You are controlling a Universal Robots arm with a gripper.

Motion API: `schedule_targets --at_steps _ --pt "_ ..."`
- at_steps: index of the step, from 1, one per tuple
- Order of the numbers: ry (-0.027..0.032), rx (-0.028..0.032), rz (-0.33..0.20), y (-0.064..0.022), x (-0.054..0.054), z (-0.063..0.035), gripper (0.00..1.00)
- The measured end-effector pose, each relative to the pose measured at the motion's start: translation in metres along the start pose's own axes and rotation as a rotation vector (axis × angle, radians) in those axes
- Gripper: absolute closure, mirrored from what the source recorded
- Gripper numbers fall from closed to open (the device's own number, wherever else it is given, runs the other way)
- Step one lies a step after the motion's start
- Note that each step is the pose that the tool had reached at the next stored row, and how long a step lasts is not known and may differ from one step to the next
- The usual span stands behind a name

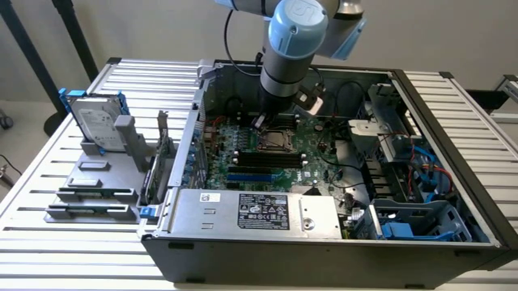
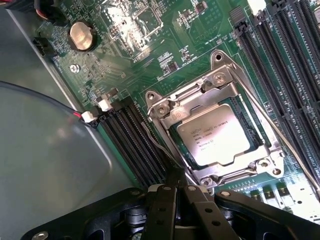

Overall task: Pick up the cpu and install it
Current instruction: 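Install the first cpu locking lever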

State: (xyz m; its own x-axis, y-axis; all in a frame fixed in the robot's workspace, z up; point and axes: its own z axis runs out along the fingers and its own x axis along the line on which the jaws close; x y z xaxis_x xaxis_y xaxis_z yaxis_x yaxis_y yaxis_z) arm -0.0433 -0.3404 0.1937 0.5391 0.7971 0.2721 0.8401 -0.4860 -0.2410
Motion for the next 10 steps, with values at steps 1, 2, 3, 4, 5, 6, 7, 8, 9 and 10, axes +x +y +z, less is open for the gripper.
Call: schedule_targets --at_steps 1,2,3,4,5,6,7,8,9,10 --pt "-0.0006 -0.0003 0.0 -0.0001 0.0001 0.0001 0.89" --pt "-0.0012 -0.0008 0.0 -0.0001 0.0002 0.0001 0.89" --pt "-0.002 -0.0012 0.0 -0.0001 0.0002 0.0001 0.89" --pt "-0.0029 -0.0018 0.0 -0.0002 0.0003 0.0001 0.89" --pt "-0.0037 -0.0023 0.0 -0.0002 0.0004 0.0001 0.89" --pt "-0.0046 -0.0029 0.0 -0.0003 0.0005 0.0002 0.89" --pt "-0.0055 -0.0034 0.0 -0.0003 0.0005 0.0002 0.89" --pt "-0.0064 -0.004 0.0 -0.0002 0.0006 0.0002 0.89" --pt "-0.0074 -0.0046 0.001 -0.0001 0.0007 0.0002 0.89" --pt "-0.0083 -0.0052 0.001 0.0 0.0008 0.0002 0.89"
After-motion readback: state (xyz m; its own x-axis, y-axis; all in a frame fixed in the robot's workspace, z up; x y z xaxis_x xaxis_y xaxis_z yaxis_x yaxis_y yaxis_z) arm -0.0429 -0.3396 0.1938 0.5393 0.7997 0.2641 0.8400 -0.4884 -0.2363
